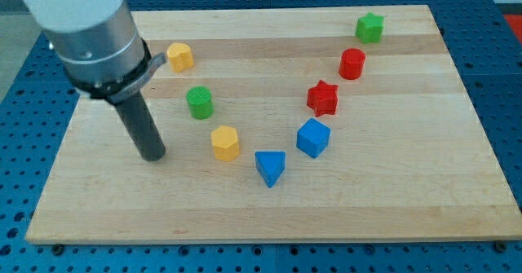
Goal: Move the green star closer to red circle
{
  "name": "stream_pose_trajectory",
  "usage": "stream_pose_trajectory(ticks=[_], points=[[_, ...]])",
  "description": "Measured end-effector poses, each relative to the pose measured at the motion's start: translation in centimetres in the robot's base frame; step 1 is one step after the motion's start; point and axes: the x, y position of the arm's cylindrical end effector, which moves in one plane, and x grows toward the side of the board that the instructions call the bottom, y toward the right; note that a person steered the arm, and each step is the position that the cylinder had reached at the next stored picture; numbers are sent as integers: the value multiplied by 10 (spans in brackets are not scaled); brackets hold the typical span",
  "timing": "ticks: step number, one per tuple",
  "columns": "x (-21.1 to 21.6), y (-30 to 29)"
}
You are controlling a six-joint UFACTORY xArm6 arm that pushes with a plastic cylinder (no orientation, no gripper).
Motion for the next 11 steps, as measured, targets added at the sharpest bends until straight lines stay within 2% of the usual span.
stream_pose_trajectory(ticks=[2,3,4,5,7,8,11], points=[[-95,-2],[-125,39],[-139,92],[-199,154],[-305,324],[-285,372],[-222,338]])
